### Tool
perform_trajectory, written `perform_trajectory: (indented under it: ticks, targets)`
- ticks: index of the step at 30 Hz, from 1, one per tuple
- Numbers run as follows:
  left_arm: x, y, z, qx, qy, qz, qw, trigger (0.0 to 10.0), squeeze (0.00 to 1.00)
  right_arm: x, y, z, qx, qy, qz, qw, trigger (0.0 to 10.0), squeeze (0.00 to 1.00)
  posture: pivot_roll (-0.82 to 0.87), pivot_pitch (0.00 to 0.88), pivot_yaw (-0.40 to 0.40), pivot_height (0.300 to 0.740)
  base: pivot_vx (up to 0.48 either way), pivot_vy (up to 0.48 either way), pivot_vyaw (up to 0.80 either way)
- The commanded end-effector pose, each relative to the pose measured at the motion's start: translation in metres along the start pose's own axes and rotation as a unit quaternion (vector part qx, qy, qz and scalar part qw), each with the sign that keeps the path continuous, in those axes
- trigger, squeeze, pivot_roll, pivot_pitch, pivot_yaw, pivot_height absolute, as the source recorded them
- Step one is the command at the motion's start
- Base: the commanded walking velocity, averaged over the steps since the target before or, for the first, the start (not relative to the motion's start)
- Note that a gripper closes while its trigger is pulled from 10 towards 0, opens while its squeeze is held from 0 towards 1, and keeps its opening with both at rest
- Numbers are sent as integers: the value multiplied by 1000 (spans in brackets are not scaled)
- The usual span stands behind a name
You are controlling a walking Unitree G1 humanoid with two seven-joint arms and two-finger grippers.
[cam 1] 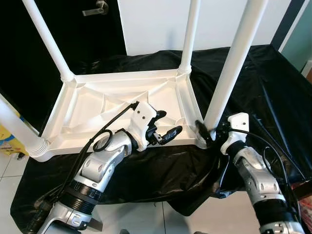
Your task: Building children table
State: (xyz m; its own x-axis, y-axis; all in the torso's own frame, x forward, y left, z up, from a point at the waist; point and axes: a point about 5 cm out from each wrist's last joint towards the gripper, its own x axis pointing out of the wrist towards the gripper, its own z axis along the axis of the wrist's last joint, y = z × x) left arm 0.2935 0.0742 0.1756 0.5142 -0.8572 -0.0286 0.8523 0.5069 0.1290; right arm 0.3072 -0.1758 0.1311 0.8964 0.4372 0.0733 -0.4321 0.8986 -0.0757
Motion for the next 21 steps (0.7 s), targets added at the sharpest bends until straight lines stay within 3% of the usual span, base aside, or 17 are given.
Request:
perform_trajectory:
  ticks: [1,6,7,8,10,11,12,21]
  targets:
    - [-2,-6,-3,-6,9,-46,999,10000,0,3,1,-2,-1,12,30,999,10000,0,-87,47,22,740,0,0,0]
    - [-3,-18,-10,-13,32,-87,996,10000,0,16,0,-4,-20,39,99,994,10000,0,-73,41,17,740,0,0,0]
    - [-5,-24,-12,-14,41,-104,994,10000,0,17,-1,-5,-24,42,106,993,3686,0,-69,42,14,740,0,0,0]
    - [-5,-24,-12,-14,41,-104,994,10000,0,17,-1,-5,-24,42,106,993,3686,0,-69,42,14,740,0,0,0]
    - [-7,-32,-15,-15,51,-128,990,10000,0,19,-2,-5,-28,45,113,992,784,0,-64,42,11,740,0,0,0]
    - [-7,-32,-15,-15,51,-128,990,10000,0,19,-2,-5,-28,45,113,992,784,0,-64,42,11,740,0,0,0]
    - [-8,-36,-16,-17,54,-139,989,10000,0,19,-3,-6,-29,48,116,992,0,0,-61,41,8,740,0,0,0]
    - [-8,-44,-17,-25,55,-147,987,10000,0,17,-7,-11,-22,51,109,992,0,0,-62,36,4,740,0,0,0]
